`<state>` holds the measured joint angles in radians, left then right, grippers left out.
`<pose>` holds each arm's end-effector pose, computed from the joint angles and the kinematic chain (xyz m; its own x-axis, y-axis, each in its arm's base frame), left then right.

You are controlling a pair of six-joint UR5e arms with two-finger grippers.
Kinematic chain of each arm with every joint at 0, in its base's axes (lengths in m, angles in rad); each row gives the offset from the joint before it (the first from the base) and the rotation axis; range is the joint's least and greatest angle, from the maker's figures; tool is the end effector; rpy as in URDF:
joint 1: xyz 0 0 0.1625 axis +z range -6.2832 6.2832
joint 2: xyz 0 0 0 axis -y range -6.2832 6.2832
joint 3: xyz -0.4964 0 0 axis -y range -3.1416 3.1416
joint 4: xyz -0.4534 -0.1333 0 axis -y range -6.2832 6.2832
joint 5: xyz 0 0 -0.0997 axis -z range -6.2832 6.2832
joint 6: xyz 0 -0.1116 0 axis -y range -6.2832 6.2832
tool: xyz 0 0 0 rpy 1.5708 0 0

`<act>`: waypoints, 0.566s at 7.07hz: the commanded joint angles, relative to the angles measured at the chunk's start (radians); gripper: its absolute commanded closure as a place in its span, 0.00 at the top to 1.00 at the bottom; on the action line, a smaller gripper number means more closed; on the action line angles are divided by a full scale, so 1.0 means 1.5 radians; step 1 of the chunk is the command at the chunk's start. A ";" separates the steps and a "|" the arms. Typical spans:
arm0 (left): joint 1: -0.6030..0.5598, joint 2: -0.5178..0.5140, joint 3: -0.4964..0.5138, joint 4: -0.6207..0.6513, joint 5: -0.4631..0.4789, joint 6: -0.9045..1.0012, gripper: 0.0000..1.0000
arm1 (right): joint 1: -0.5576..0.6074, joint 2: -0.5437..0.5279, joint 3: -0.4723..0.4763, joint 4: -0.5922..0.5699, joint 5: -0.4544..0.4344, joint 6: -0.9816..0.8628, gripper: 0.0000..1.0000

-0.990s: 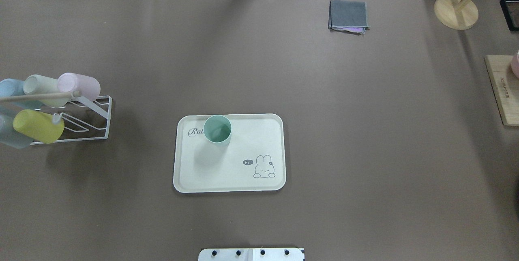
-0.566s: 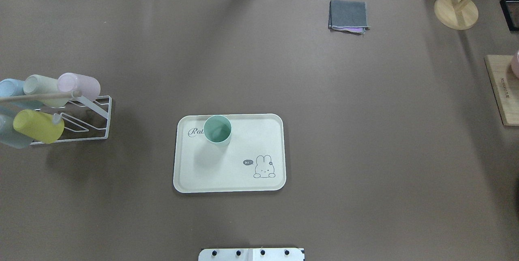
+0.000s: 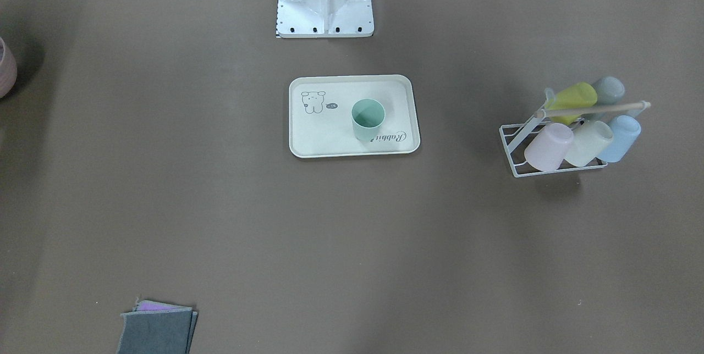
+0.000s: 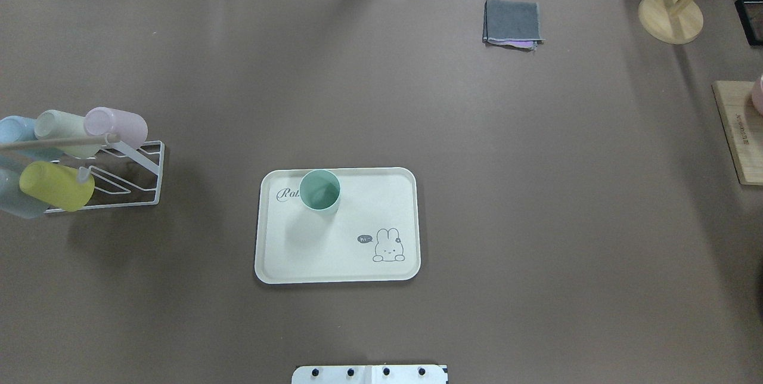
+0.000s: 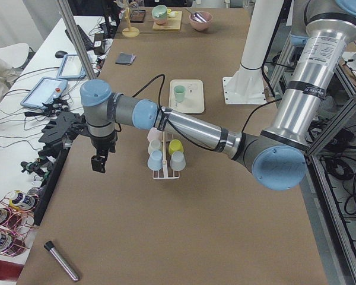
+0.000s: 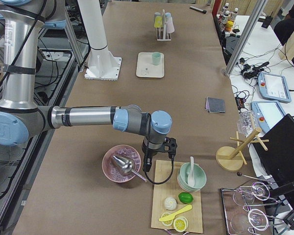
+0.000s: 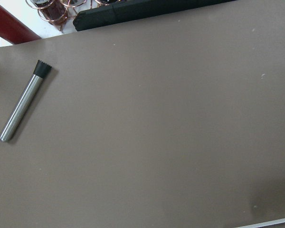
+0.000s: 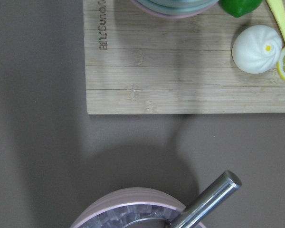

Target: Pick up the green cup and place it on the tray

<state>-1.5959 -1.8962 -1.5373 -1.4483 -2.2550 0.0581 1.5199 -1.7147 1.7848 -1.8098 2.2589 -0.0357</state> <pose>-0.0805 -0.7040 0.5708 0.7775 0.1442 -0.6122 -0.0204 0.9787 0.2045 0.0387 -0.4675 0.7238 0.7746 0.0321 0.6316 0.0778 0.9863 -0.1456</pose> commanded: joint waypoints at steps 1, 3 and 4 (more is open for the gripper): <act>-0.039 0.017 0.031 0.001 -0.002 0.041 0.97 | 0.000 0.000 -0.004 0.001 -0.003 0.001 1.00; -0.048 0.043 0.030 0.000 -0.013 0.043 0.97 | 0.000 0.000 -0.005 0.001 -0.002 0.001 1.00; -0.047 0.056 0.030 -0.001 -0.039 0.043 0.97 | 0.000 0.001 -0.004 0.001 -0.003 0.001 1.00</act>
<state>-1.6639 -1.8382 -1.4929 -1.4471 -2.2787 0.1213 1.5201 -1.7147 1.7786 -1.8086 2.2564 -0.0338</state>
